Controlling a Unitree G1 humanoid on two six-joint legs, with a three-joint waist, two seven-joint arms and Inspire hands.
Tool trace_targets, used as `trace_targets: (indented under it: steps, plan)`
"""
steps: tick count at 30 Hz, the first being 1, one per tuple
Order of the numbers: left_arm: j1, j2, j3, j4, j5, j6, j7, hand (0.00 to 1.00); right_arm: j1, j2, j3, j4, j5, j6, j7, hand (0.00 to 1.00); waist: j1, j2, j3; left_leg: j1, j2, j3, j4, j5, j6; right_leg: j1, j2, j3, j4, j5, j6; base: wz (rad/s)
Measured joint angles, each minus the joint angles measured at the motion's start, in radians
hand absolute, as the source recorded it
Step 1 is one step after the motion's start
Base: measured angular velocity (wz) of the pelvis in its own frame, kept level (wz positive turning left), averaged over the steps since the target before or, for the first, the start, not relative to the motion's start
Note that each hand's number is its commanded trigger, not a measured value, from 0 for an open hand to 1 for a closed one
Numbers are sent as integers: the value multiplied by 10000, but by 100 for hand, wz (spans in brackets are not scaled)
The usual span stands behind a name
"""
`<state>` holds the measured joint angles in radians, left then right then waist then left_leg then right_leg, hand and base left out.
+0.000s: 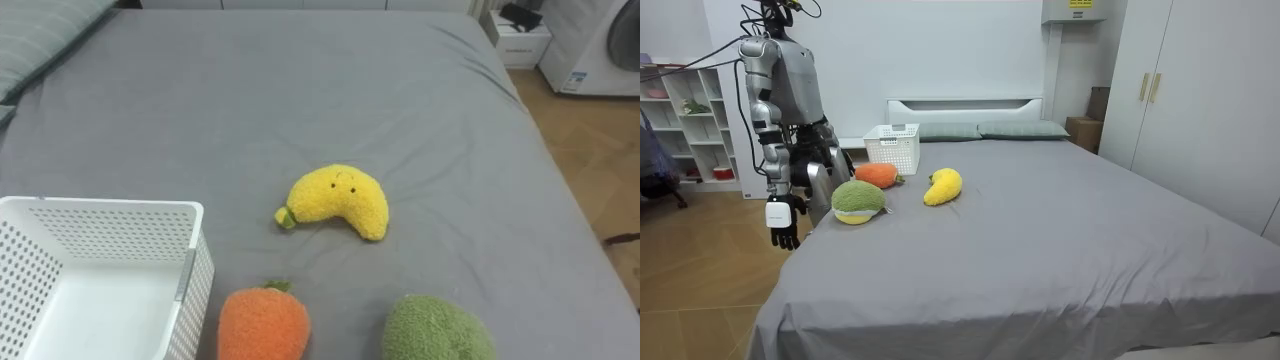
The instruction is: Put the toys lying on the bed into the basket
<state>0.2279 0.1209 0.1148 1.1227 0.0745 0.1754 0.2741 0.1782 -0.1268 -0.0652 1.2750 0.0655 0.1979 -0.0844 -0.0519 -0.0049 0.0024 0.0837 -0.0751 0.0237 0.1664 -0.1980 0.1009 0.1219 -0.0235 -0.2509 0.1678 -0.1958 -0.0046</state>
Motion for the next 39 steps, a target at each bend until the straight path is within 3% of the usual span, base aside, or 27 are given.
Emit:
trace_targets:
  steps: [11,19,25,30,39]
  plan:
    - [-25,1,-5,-15,62,-3,-1,0,-18,-3,39,131,228,10,14,0,22,-126,-2,-13,-6,-16,10,0,0,-9,-10,-36,-8,-3,2,0]
    - [31,-10,83,-45,69,7,-149,0,16,-2,-78,445,1564,25,17,0,-4,-196,-7,7,-6,-12,6,0,0,15,-9,-34,-11,-2,2,0]
    - [158,-2,706,-143,51,78,-241,0,382,-31,-1329,526,2389,229,-87,0,-158,-340,-5,73,-2,-12,11,0,0,80,-2,-9,-1,-2,2,0]
    - [239,153,1179,-295,49,153,-283,0,533,-214,-2623,513,3498,333,-439,0,-530,-508,-11,143,-3,-7,17,-1,1,59,-15,5,-9,-19,-5,0]
    - [69,313,1577,-395,60,153,-280,0,84,-741,-3833,155,3985,325,-1773,0,-500,-646,-24,148,28,195,-33,1,4,-33,14,191,3,17,1,-4]
